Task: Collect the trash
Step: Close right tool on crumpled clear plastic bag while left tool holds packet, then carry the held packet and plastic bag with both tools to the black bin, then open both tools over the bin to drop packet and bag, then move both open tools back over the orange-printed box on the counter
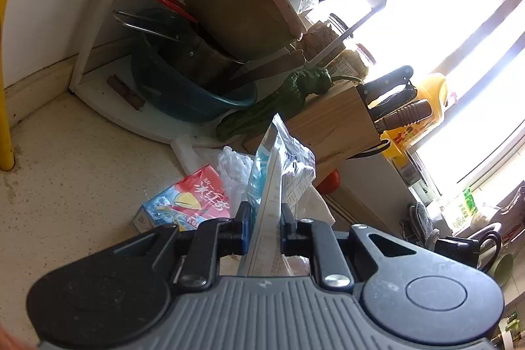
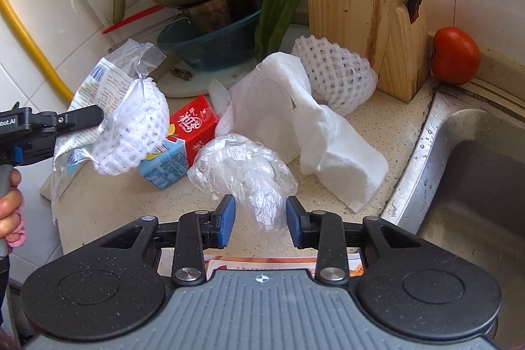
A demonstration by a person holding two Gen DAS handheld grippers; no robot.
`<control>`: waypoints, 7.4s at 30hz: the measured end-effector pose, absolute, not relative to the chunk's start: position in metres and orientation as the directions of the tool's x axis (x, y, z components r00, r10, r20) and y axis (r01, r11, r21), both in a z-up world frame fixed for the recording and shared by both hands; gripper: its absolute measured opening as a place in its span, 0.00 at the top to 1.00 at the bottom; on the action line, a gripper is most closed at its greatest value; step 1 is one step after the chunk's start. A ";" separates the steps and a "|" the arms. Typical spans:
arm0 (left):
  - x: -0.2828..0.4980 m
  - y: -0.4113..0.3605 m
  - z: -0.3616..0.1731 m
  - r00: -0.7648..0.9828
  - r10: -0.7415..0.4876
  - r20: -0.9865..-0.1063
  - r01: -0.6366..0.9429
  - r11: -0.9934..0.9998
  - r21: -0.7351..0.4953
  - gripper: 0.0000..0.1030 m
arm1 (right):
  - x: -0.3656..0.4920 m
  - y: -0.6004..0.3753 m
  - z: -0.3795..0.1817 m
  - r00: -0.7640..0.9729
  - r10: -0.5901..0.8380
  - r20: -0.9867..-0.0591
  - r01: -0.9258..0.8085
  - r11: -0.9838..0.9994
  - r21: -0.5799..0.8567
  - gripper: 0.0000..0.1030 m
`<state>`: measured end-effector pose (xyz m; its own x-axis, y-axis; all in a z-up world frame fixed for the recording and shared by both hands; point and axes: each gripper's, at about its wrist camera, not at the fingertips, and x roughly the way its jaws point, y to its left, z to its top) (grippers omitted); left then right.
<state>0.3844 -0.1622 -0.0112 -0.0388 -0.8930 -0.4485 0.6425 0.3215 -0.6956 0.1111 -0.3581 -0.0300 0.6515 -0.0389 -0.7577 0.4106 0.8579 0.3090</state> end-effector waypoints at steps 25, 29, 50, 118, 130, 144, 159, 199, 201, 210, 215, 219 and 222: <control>0.382 -0.160 -0.020 -0.055 -0.880 -0.473 0.627 0.338 -0.702 0.88 | 0.149 -0.344 -0.055 0.593 -0.034 -0.804 0.360 0.905 0.227 0.36; 0.381 -0.159 -0.023 -0.061 -0.877 -0.476 0.620 0.340 -0.707 0.88 | 0.148 -0.346 -0.056 0.590 -0.026 -0.807 0.363 0.901 0.237 0.46; 0.373 -0.150 -0.018 -0.051 -0.886 -0.461 0.626 0.331 -0.706 0.88 | 0.130 -0.355 -0.038 0.640 -0.052 -0.766 0.395 0.878 0.271 0.60; 0.304 -0.037 0.030 0.251 -0.868 -0.428 0.577 0.489 -0.654 0.88 | 0.120 -0.292 0.009 0.744 0.158 -0.649 0.093 0.938 0.335 0.63; 0.220 0.075 0.043 0.536 -0.715 -0.449 0.412 0.686 -0.600 0.88 | 0.136 -0.201 0.019 0.674 0.454 -0.582 -0.263 0.885 0.385 0.63; 0.191 0.143 0.014 0.678 -0.517 -0.523 0.195 0.812 -0.550 0.88 | 0.160 -0.108 -0.001 0.509 0.596 -0.622 -0.449 0.800 0.399 0.63; 0.203 0.163 -0.021 0.676 -0.403 -0.617 0.106 0.882 -0.460 0.88 | 0.186 -0.059 -0.038 0.412 0.584 -0.699 -0.465 0.795 0.390 0.61; 0.255 0.131 -0.054 0.597 -0.335 -0.729 0.112 0.934 -0.339 0.70 | 0.208 -0.053 -0.063 0.430 0.475 -0.768 -0.358 0.871 0.338 0.24; 0.254 0.124 -0.049 0.600 -0.349 -0.720 0.132 0.931 -0.341 0.70 | 0.204 -0.061 -0.056 0.449 0.474 -0.757 -0.351 0.873 0.338 0.24; 0.251 0.075 -0.033 0.567 -0.445 -0.693 0.274 0.895 -0.351 0.70 | 0.175 -0.110 -0.028 0.572 0.413 -0.709 -0.242 0.911 0.335 0.24; 0.247 0.034 -0.020 0.530 -0.516 -0.672 0.388 0.853 -0.349 0.70 | 0.151 -0.147 -0.011 0.652 0.341 -0.677 -0.159 0.935 0.317 0.24; 0.244 0.001 -0.012 0.489 -0.567 -0.663 0.468 0.812 -0.349 0.70 | 0.128 -0.175 0.000 0.710 0.258 -0.656 -0.083 0.955 0.285 0.24; 0.239 -0.028 -0.009 0.441 -0.608 -0.661 0.532 0.770 -0.353 0.69 | 0.108 -0.202 0.006 0.745 0.189 -0.639 -0.005 0.960 0.278 0.20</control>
<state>0.2389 -0.0276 -0.0094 0.4410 -0.6075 -0.6606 0.5319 0.7698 -0.3529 0.1075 -0.2021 0.0061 0.7453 0.1893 -0.6393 -0.0051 0.9604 0.2785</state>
